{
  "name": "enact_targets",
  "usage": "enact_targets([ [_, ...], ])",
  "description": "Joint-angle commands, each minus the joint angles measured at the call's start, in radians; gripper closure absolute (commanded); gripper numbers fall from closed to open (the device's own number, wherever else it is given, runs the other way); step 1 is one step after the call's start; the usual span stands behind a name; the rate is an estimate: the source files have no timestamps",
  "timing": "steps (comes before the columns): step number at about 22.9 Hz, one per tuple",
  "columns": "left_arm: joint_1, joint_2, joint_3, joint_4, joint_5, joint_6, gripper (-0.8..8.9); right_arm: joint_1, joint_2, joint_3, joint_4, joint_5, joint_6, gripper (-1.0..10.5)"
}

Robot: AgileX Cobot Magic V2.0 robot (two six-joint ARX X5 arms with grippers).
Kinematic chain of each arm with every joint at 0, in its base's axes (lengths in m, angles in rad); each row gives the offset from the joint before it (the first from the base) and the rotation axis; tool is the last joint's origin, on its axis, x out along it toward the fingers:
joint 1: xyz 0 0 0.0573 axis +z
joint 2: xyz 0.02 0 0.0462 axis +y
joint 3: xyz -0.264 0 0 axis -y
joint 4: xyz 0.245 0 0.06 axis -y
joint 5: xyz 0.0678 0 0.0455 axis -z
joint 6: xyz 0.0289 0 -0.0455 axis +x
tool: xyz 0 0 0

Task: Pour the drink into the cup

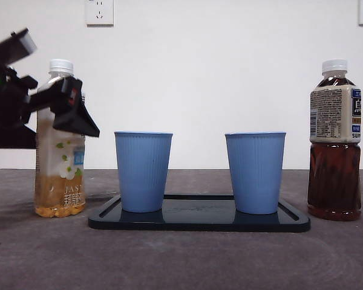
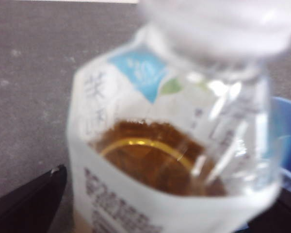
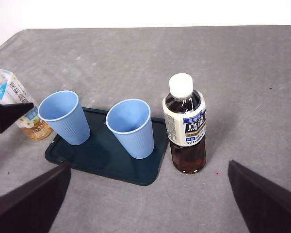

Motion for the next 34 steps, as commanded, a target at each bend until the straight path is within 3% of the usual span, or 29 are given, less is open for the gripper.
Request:
enact_targets([
  [1,-0.003,0.035,0.0,0.039,-0.002,0.012,2.89,0.007,0.004,0.018,0.011,-0.002,0.012,4.3],
  [14,-0.003,0.066,0.0,0.099,-0.002,0.013,5.76,0.006,0.004,0.018,0.042,-0.001,0.019,4.3],
  [22,-0.01,-0.009,0.003,0.025,-0.002,0.007,5.75,0.006,0.004,0.018,0.049,0.0,0.018,4.3],
  [29,-0.03,-0.194,0.097,-0.33,-0.002,0.055,5.79,0.006,0.004,0.018,0.058,0.0,0.018,4.3],
  [34,-0.05,-0.237,0.294,-0.73,-0.002,0.068,5.78,0.006,0.004,0.018,0.063,0.0,0.018,4.3],
])
